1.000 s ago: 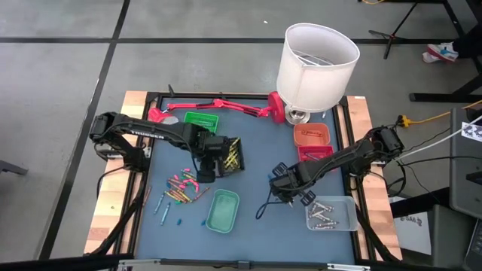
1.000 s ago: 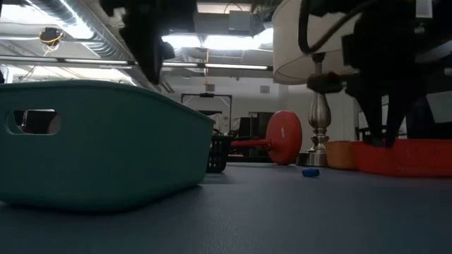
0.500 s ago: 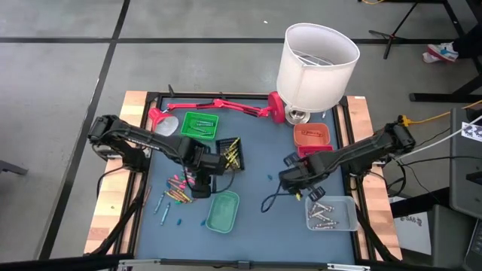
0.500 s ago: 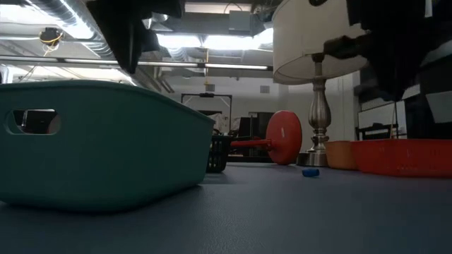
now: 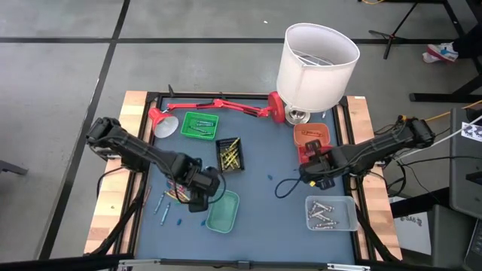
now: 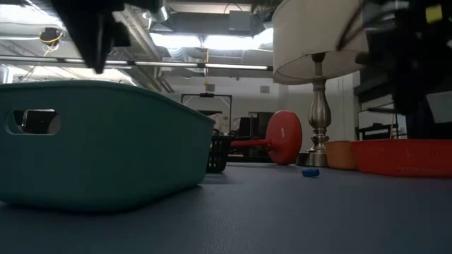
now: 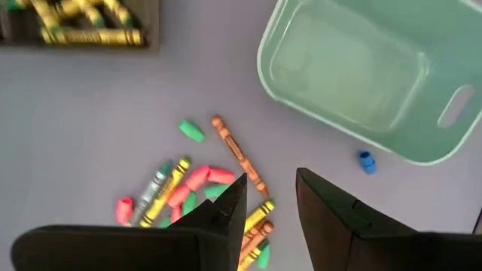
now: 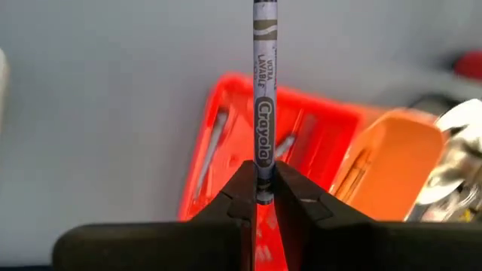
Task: Sort crayons
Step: Put the dark blue crayon into the red bin, then put the brown crayon into the light green bin
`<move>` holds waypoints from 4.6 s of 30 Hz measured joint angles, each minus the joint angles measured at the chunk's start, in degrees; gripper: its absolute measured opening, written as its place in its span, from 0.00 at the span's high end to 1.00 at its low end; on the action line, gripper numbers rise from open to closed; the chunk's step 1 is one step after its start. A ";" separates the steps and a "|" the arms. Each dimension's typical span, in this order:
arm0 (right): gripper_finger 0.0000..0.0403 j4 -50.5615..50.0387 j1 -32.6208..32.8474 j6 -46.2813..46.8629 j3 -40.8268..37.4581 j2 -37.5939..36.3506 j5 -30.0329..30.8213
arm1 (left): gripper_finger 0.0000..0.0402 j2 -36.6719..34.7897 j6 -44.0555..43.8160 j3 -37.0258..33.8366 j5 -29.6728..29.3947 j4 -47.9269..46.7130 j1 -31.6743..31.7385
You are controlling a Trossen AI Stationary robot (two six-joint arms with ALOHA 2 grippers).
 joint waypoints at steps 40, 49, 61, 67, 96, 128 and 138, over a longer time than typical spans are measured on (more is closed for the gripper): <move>0.92 -0.32 0.00 8.31 -7.15 -1.90 6.91 | 0.75 -0.02 -13.54 -22.99 -2.73 25.01 -3.52; 0.80 -0.32 0.00 8.27 -7.15 -1.90 6.90 | 0.75 -0.02 -13.52 -22.99 -5.00 25.06 -3.53; 0.64 0.05 0.02 8.19 -7.11 -1.90 6.88 | 0.75 0.00 -13.51 -23.29 -9.98 25.99 -3.47; 0.64 0.05 0.02 8.09 -7.11 -1.90 6.88 | 0.75 0.02 -14.69 -28.59 -10.11 35.71 -3.38; 0.63 6.75 0.15 7.96 1.23 -1.86 6.86 | 0.99 -0.09 -18.28 -33.09 -10.46 39.22 -2.70; 0.63 69.86 0.13 3.46 2.31 13.37 6.86 | 0.98 -5.51 -13.28 -27.02 -10.14 58.85 -3.54; 0.63 73.59 0.13 3.29 2.29 15.63 6.85 | 0.98 -1.44 -13.08 -27.04 -10.19 60.47 -4.11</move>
